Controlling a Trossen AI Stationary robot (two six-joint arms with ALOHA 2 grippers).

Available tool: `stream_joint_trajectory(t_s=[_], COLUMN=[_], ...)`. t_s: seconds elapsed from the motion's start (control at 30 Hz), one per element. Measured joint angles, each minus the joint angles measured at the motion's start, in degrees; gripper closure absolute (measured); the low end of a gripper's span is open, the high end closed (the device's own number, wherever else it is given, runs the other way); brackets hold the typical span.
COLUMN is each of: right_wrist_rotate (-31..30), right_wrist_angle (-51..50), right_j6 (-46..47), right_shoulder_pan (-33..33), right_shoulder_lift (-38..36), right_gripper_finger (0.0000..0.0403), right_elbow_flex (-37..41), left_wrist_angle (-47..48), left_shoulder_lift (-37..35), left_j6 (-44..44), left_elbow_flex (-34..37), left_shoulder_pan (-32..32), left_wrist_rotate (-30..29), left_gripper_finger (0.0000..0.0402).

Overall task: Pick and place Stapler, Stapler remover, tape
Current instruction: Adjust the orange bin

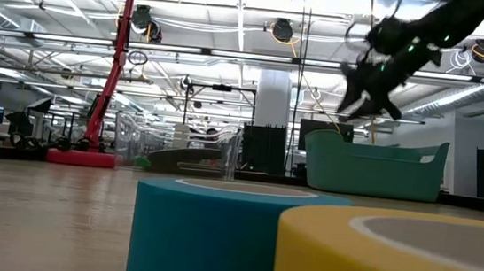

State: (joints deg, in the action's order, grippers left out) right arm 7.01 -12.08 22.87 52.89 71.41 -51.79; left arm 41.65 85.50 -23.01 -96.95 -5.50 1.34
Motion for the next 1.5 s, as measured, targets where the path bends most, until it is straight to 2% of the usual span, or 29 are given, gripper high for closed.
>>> stream_joint_trajectory(t_s=[0.23,0.3,0.4,0.5,0.73,0.93,1.07,1.23,1.4,1.5], right_wrist_rotate=[20.59,24.74,27.63,27.30,20.76,16.97,16.70,16.74,16.21,14.67], right_wrist_angle=[7.37,7.72,7.64,7.53,7.55,7.59,7.71,7.66,7.56,7.05], right_j6=[12.39,15.83,19.62,21.72,23.47,23.81,24.51,25.82,23.96,23.00], right_shoulder_pan=[-2.63,-4.34,-8.45,-13.63,-27.55,-39.80,-47.07,-54.94,-61.73,-65.56], right_shoulder_lift=[-11.55,-14.19,-17.85,-21.40,-27.28,-29.63,-29.78,-29.42,-29.41,-29.39], right_gripper_finger=[0.0265,0.0266,0.0266,0.0266,0.0271,0.0271,0.0271,0.0271,0.0271,0.0271], right_elbow_flex=[0.00,0.00,0.00,0.00,0.02,0.02,0.02,0.02,0.04,0.04], left_wrist_angle=[1.92,2.90,6.18,10.93,16.70,16.78,17.56,21.13,25.77,25.39], left_shoulder_lift=[-2.40,-2.81,-3.39,-3.59,-3.06,-2.86,-2.37,1.35,8.06,12.86], left_j6=[1.22,1.68,1.75,1.50,-3.64,-12.70,-20.47,-33.37,-42.58,-47.11], left_elbow_flex=[0.01,-0.04,0.09,-0.02,0.03,0.07,0.07,0.06,0.07,0.09], left_shoulder_pan=[2.17,3.39,5.40,7.53,13.11,17.56,20.56,24.09,28.06,30.16], left_wrist_rotate=[0.02,0.04,0.04,0.01,-4.52,-11.14,-15.55,-18.43,-17.14,-16.26], left_gripper_finger=[0.0216,0.0216,0.0215,0.0215,0.0215,0.0215,0.0215,0.0215,0.0215,0.0215])
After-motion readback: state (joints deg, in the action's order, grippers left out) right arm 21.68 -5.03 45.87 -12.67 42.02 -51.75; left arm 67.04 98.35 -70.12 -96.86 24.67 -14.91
